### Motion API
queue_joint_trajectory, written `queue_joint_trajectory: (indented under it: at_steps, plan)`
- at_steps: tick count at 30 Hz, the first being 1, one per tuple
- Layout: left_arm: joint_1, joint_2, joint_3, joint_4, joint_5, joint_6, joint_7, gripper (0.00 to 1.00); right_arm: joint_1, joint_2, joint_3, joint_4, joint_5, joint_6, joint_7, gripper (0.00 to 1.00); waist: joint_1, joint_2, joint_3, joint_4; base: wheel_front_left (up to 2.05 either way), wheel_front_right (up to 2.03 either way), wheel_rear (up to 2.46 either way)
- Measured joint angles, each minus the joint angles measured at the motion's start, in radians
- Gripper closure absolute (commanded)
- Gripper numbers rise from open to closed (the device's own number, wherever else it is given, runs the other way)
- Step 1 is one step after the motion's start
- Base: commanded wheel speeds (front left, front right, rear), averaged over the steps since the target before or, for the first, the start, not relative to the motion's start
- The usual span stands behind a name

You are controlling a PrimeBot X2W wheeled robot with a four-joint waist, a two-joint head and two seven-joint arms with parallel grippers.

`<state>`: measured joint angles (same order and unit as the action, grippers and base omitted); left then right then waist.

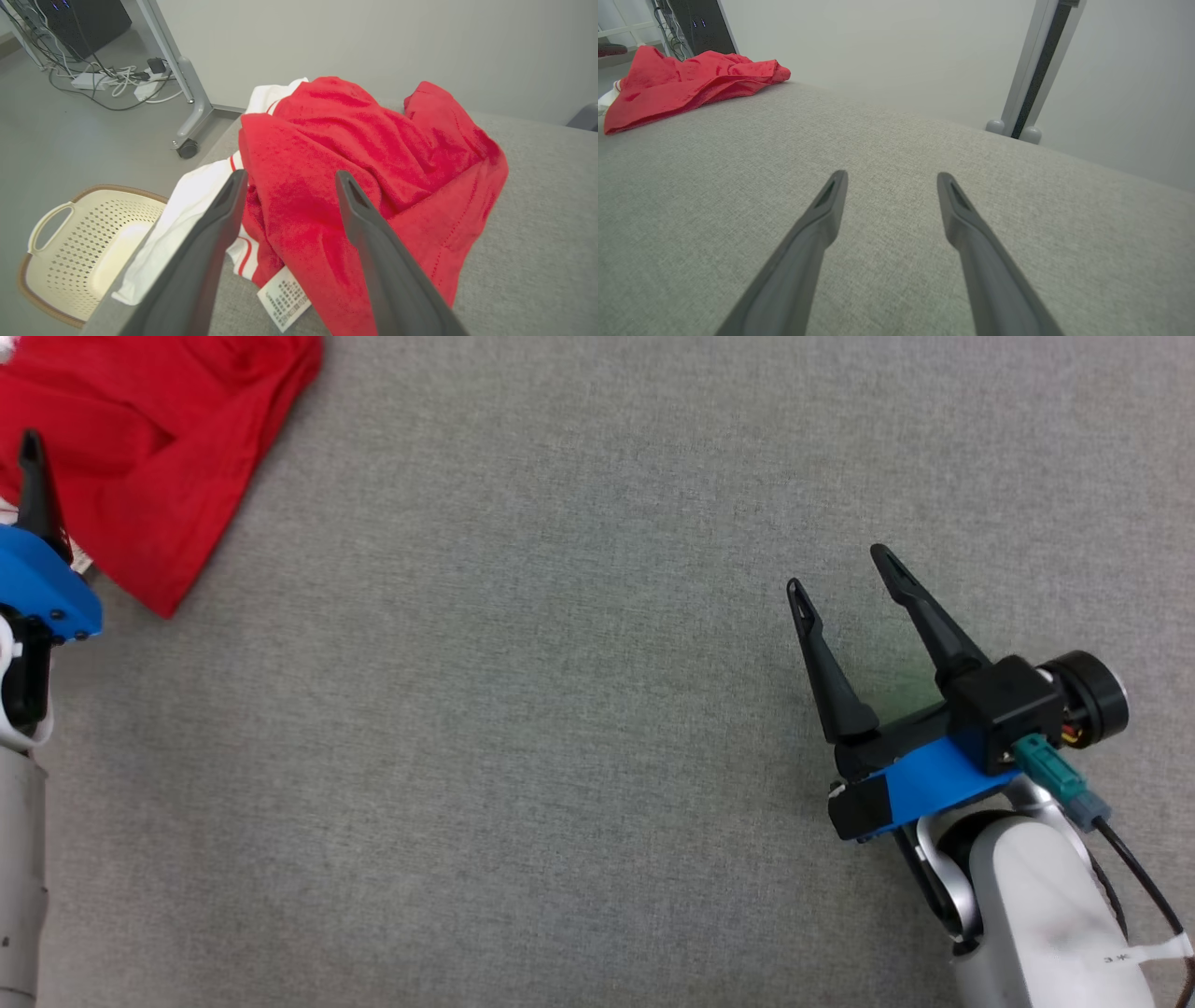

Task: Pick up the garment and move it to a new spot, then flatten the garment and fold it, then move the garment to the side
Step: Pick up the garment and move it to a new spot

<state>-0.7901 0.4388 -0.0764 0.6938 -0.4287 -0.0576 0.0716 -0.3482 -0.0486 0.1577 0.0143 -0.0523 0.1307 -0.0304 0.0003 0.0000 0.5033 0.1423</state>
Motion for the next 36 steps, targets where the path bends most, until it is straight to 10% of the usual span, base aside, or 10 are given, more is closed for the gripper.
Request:
queue_joint_trajectory:
  at_steps: [12,16,36]
  plan:
    - [-0.115,-0.022,0.012,0.287,-0.023,0.024,-0.065,0.0,0.01,0.0,-0.036,-0.054,0.003,0.0,-0.002,0.0,-0.0002,0.0,0.102,-0.038,0.0,0.0,0.0]
    - [-0.139,-0.031,0.01,0.331,-0.041,-0.015,-0.076,1.0,0.01,0.0,-0.043,-0.041,0.009,0.0,-0.02,0.0,-0.0002,0.0,0.092,-0.043,0.0,0.0,0.0]
    - [-0.114,-0.027,-0.235,0.024,-0.073,-0.072,-0.149,1.0,0.097,-0.001,-0.075,0.146,0.14,0.0,-0.147,0.0,-0.0006,0.0,-0.191,-0.078,0.0,0.0,0.0]
